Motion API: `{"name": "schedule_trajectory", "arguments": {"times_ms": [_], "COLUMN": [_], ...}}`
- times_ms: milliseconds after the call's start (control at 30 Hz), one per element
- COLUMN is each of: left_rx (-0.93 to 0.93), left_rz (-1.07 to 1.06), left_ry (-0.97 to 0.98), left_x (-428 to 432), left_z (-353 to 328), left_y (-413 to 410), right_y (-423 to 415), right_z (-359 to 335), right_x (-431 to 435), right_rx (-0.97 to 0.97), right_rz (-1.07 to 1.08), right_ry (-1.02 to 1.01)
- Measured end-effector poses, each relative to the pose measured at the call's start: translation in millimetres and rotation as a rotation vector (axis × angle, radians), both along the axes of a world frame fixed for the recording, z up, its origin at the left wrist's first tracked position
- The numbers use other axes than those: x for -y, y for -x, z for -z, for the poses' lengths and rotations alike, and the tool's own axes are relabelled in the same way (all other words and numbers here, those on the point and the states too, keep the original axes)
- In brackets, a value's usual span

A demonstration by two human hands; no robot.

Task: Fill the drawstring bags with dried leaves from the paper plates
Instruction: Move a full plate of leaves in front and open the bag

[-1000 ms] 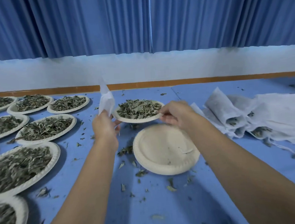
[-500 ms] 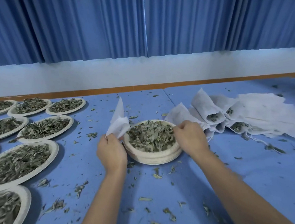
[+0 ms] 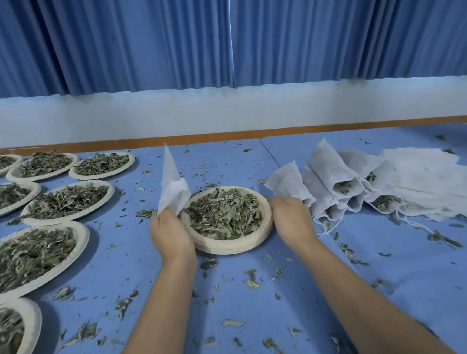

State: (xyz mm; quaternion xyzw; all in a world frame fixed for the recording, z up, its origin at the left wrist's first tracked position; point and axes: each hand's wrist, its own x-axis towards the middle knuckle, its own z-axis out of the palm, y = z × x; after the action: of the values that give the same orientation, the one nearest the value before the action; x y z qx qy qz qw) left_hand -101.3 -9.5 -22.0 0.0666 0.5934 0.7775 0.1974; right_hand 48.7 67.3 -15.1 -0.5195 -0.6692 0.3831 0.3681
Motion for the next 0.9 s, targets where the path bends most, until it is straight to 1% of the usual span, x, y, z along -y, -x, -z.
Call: {"name": "schedule_trajectory", "arguments": {"times_ms": [67,167,300,533,567,600,633,700,733,767,833,900], "left_rx": [-0.004,-0.009,-0.039,-0.022,-0.018,-0.014,-0.01,-0.001,0.005,0.013,0.026,0.04], "left_rz": [0.014,0.031,0.045,0.045,0.053,0.063,0.073,0.082,0.081,0.078,0.073,0.064], "left_ry": [-0.023,-0.067,-0.061,-0.069,-0.07,-0.07,-0.071,-0.081,-0.09,-0.103,-0.129,-0.149], "left_x": [0.3,0.4,-0.7,-2.4,-2.7,-3.0,-3.3,-3.6,-3.6,-3.2,-2.1,-0.5], "left_z": [3.2,6.9,8.7,9.7,9.8,10.1,10.5,11.1,11.2,10.8,8.8,5.5], "left_y": [3.9,5.5,7.0,9.7,10.2,10.7,11.0,11.4,11.4,11.3,10.6,9.3], "right_y": [-5.8,-16.4,-24.2,-26.9,-26.8,-25.7,-23.3,-14.3,-8.7,-4.1,0.4,-3.7], "right_z": [3.6,9.4,13.2,13.4,12.9,12.4,12.1,10.2,9.4,9.4,11.9,13.5], "right_x": [-3.7,-8.3,-17.7,-15.3,-14.6,-13.9,-12.4,-7.5,-4.6,-1.8,-0.2,-3.2], "right_rx": [0.056,0.198,0.458,0.763,0.763,0.718,0.614,0.348,0.26,0.218,0.199,0.219], "right_rz": [0.063,0.103,0.138,0.138,0.126,0.11,0.089,0.059,0.054,0.054,0.058,0.071], "right_ry": [-0.103,-0.256,-0.351,-0.5,-0.517,-0.522,-0.509,-0.447,-0.397,-0.334,-0.219,-0.182]}}
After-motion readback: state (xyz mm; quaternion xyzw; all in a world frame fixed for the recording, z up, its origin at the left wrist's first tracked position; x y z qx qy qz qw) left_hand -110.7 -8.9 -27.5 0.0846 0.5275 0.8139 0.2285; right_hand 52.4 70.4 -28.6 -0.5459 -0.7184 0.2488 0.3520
